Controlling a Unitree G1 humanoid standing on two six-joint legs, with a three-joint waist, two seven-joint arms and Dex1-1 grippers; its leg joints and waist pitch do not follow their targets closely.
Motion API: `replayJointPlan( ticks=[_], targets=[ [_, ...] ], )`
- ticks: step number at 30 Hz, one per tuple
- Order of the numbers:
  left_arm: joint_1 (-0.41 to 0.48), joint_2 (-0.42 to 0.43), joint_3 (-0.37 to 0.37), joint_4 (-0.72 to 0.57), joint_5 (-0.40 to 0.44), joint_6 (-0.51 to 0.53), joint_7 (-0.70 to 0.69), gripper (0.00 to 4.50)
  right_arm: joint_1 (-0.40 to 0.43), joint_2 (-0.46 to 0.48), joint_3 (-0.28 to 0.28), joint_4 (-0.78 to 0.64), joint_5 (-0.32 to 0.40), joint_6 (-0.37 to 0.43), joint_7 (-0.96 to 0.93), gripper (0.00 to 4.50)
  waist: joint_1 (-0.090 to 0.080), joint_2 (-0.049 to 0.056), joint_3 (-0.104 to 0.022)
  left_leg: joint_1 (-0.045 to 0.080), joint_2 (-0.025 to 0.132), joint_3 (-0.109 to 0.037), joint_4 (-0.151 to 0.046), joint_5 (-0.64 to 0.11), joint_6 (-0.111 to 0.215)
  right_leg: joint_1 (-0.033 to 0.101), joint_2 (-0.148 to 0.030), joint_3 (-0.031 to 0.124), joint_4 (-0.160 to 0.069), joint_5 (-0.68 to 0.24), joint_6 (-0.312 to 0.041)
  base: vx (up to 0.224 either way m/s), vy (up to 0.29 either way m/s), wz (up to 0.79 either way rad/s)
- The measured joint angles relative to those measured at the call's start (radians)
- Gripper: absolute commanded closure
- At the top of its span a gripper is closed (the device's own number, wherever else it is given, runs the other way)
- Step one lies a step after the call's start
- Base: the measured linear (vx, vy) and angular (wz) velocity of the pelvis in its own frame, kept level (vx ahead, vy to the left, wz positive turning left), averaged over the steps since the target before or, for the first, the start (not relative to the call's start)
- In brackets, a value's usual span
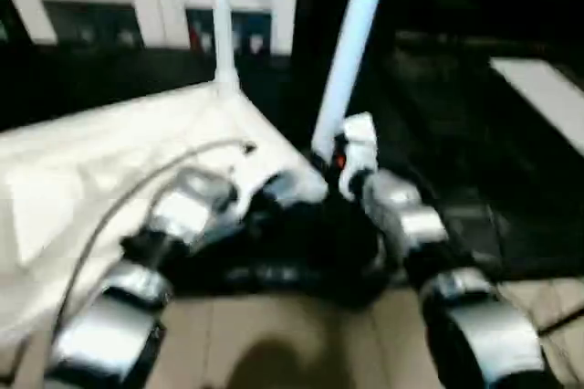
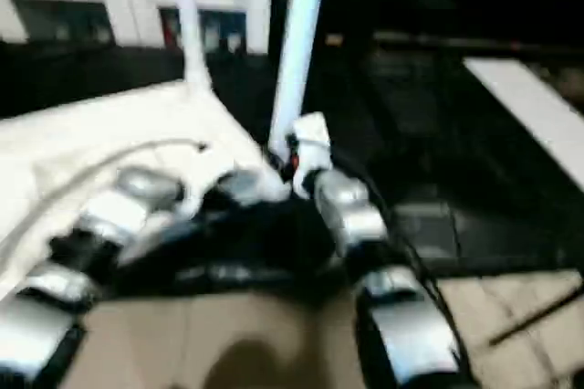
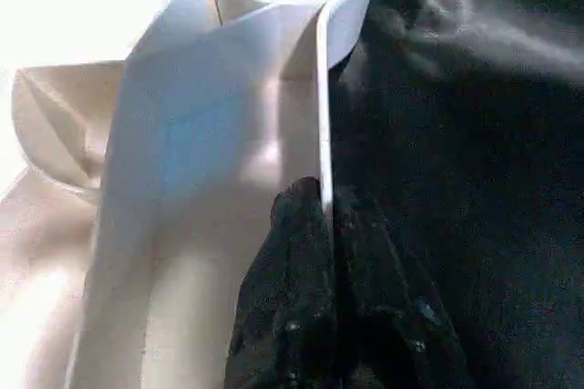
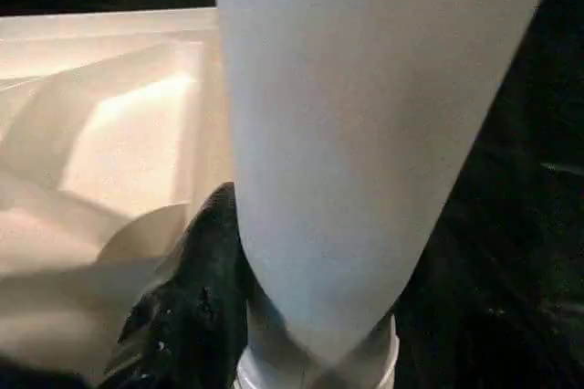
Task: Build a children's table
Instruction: Insert table leg to table base
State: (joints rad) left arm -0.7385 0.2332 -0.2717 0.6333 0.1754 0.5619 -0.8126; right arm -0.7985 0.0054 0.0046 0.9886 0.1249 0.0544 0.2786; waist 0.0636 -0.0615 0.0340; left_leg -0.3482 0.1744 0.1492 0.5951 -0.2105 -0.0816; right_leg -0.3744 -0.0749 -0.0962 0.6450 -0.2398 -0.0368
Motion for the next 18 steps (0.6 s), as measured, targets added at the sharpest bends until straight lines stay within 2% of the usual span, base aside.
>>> replayJointPlan(
  ticks=[4, 8, 12, 18],
  targets=[
    [-0.002, -0.044, 0.000, -0.028, 0.018, 0.069, 0.072, 4.50, -0.038, 0.026, -0.019, 0.048, -0.001, -0.003, -0.106, 2.65, 0.004, -0.004, 0.002, 0.007, 0.002, 0.005, -0.013, 0.001, -0.001, 0.001, 0.000, 0.000, -0.004, -0.005, 0.008, -0.005, -0.013, 0.01],
    [-0.002, -0.062, 0.004, -0.041, 0.017, 0.104, 0.107, 4.50, -0.066, 0.044, -0.033, 0.078, -0.014, -0.004, -0.164, 2.65, 0.001, -0.008, 0.000, 0.005, 0.002, 0.007, -0.023, 0.002, -0.004, 0.002, 0.001, 0.000, -0.014, -0.003, 0.009, 0.000, 0.000, 0.00],
    [-0.003, -0.068, 0.021, -0.048, 0.012, 0.122, 0.128, 4.50, -0.093, 0.053, -0.038, 0.101, -0.015, -0.004, -0.193, 2.65, 0.000, -0.014, -0.002, 0.005, 0.002, 0.008, -0.025, 0.004, -0.005, 0.002, 0.000, 0.000, -0.015, 0.001, 0.005, 0.000, 0.000, 0.00],
    [-0.012, -0.068, 0.022, -0.048, -0.004, 0.117, 0.142, 4.50, -0.117, 0.054, -0.048, 0.137, -0.022, -0.039, -0.186, 2.65, -0.001, -0.014, -0.002, 0.000, 0.002, 0.010, -0.025, 0.005, -0.003, 0.000, 0.000, 0.000, -0.018, 0.000, 0.005, 0.000, 0.000, 0.00]
  ],
)
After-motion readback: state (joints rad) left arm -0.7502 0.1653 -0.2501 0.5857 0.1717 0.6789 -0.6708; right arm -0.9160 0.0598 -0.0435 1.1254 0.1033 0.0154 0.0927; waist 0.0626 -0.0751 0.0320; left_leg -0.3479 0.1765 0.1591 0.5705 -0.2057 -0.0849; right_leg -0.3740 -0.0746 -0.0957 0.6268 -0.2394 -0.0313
